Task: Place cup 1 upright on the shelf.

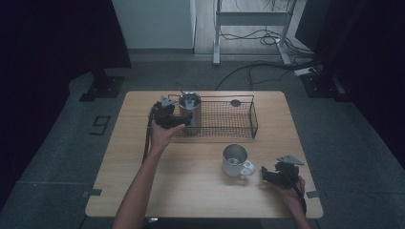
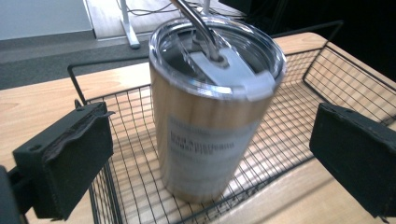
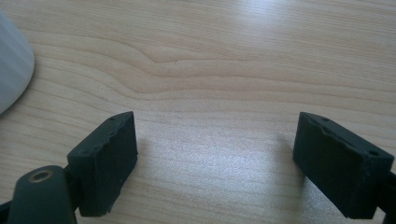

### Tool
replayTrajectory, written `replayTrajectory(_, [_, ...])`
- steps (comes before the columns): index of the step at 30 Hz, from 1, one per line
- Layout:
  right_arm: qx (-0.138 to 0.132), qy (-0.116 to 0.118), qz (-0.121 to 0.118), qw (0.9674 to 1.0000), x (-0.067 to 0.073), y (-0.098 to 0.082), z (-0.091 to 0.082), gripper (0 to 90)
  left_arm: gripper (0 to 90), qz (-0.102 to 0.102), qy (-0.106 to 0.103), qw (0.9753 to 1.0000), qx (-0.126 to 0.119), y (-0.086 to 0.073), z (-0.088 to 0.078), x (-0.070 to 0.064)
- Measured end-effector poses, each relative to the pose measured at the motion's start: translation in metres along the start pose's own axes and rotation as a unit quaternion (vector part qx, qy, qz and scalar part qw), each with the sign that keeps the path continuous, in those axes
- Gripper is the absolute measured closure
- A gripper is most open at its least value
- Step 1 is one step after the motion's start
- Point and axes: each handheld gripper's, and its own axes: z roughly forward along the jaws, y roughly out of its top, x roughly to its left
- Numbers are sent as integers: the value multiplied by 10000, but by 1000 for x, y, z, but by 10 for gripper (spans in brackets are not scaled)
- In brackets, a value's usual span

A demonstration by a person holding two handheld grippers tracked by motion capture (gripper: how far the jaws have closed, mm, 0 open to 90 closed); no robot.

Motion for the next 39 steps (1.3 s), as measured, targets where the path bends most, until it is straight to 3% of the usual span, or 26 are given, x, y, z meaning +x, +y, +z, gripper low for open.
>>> replayTrajectory(13, [-5, -4, 10, 10000, 0, 0, 0, 140, 7, 34, -277, 9996, 6, -29, -39, -9])
replayTrajectory(23, [-5, -1, 0, 10000, 0, 0, 0, 140, 9, 130, -410, 9988, 215, -61, -49, -9])
replayTrajectory(30, [-7, -9, 2, 10000, 0, 0, 0, 139, 22, 50, -565, 9976, 389, -87, -57, -3])
replayTrajectory(31, [-6, -11, 5, 10000, 0, 0, 0, 139, 22, 85, -529, 9975, 471, -97, -60, -3])
replayTrajectory(39, [1, -55, 35, 10000, 1, 0, 0, 141, 27, 51, -502, 9973, 531, -125, -73, 2])
